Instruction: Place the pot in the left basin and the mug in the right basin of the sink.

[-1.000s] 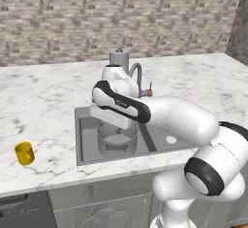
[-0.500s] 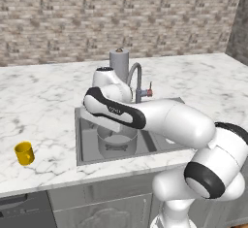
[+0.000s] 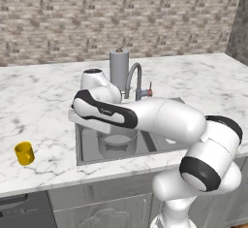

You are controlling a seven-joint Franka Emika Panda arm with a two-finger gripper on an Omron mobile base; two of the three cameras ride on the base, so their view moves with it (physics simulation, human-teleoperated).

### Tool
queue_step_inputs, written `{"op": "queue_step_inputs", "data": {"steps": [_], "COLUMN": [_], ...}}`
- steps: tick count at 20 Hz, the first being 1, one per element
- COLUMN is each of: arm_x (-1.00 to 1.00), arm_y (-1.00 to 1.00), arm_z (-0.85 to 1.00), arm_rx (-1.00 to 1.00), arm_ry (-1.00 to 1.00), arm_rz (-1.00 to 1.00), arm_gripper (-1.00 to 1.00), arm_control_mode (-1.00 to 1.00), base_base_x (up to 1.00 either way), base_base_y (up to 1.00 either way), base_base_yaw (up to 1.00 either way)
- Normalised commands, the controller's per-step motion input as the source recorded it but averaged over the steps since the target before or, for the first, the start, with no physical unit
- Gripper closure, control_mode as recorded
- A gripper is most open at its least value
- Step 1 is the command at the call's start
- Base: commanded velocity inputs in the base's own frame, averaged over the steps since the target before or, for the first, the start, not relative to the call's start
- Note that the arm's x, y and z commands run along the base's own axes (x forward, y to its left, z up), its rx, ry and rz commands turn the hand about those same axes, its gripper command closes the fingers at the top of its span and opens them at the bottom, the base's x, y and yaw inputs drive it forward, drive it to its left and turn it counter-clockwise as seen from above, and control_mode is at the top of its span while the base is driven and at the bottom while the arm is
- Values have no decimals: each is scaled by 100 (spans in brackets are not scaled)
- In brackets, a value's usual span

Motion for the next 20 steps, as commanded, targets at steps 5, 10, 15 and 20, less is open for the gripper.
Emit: {"op": "queue_step_inputs", "data": {"steps": [5,10,15,20], "arm_x": [0,0,0,0], "arm_y": [40,41,36,32], "arm_z": [0,-2,0,0], "arm_rx": [0,0,0,0], "arm_ry": [-1,-1,-1,-1], "arm_rz": [5,4,3,3], "arm_gripper": [-100,-100,-100,-100], "arm_control_mode": [-100,-100,-100,-100], "base_base_x": [0,0,0,0], "base_base_y": [0,0,0,0], "base_base_yaw": [0,0,0,0]}}
